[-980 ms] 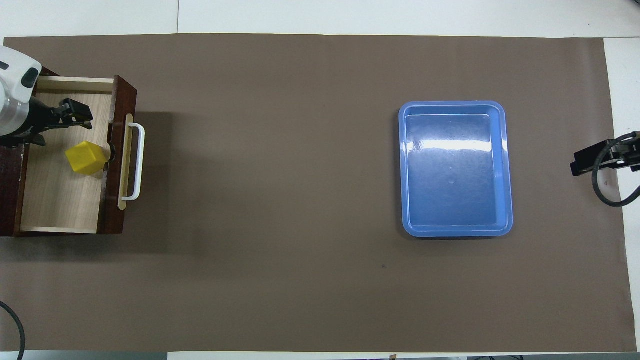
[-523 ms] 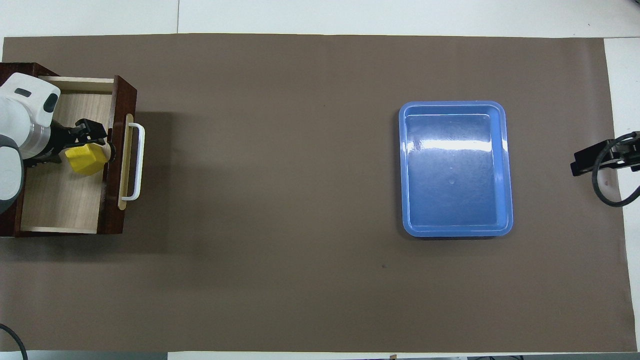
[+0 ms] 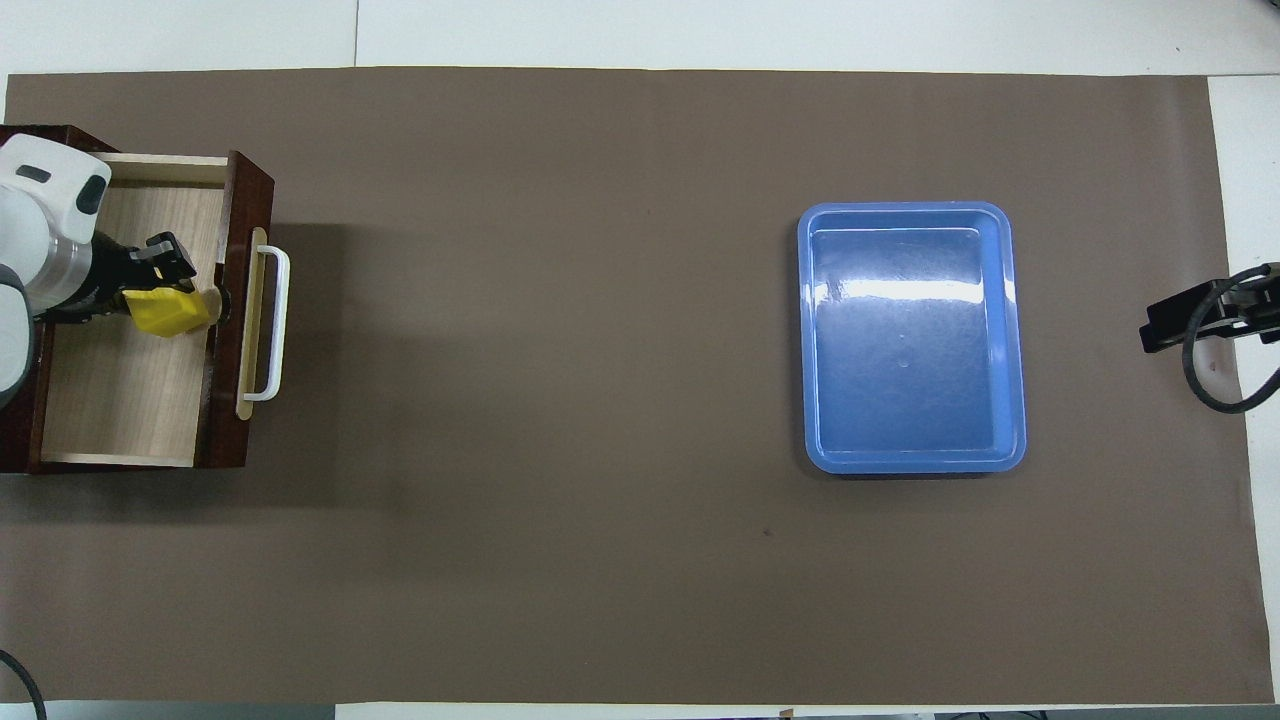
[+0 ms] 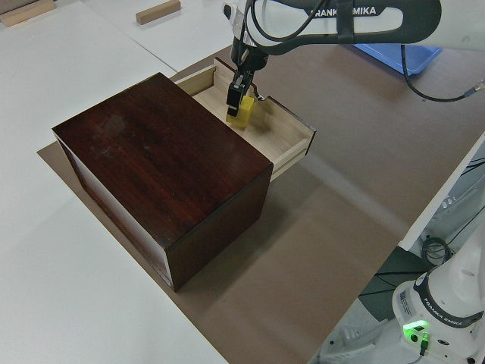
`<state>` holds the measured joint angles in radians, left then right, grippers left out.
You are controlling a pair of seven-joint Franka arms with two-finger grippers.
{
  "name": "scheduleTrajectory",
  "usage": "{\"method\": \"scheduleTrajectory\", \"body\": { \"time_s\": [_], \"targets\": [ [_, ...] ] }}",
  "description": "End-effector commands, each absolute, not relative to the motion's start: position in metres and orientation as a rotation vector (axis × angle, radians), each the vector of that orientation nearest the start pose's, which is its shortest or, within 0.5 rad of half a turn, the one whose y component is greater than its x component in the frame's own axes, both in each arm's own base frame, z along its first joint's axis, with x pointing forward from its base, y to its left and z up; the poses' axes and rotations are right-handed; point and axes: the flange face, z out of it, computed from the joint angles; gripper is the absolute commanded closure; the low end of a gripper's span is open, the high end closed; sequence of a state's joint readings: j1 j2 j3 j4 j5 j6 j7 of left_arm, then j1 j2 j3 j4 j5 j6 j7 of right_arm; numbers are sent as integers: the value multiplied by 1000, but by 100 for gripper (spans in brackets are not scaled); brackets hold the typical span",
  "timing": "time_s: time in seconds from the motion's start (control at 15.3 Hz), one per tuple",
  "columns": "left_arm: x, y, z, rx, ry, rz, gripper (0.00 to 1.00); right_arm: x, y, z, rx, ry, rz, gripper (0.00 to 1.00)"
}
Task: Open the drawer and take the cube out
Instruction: 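Lift the cube with the left gripper while the right gripper approaches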
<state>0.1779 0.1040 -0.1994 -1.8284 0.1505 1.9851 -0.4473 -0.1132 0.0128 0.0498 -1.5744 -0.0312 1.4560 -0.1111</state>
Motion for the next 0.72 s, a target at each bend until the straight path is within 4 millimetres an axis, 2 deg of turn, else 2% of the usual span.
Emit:
{"method": "scheduleTrajectory", "body": {
  "time_s": [0.0,0.07,0.13,0.26,0.33,0.46,0.59,0.65],
  "targets": [
    [616,-34,533,-2995,-575,-69,100,543,-40,604,-3153,-80,207,0],
    [613,-46,543,-2980,-647,-59,100,543,-40,603,-3151,-78,212,0],
    [607,-67,548,-2975,-750,-47,100,543,-39,603,-3152,-76,212,0],
    [593,-122,555,-2922,-1106,-21,100,542,-38,601,-3152,-71,219,0],
    [588,-149,556,-2885,-1230,-33,100,541,-37,599,-3151,-64,221,0],
    [572,-204,557,-2821,-1382,-38,100,538,-35,595,-3139,-9,223,0],
    [556,-247,560,-2797,-1492,-45,100,533,-29,585,-3103,102,221,0],
    [551,-264,560,-2773,-1612,-14,100,531,-25,577,-3076,181,230,0]
  ]
}}
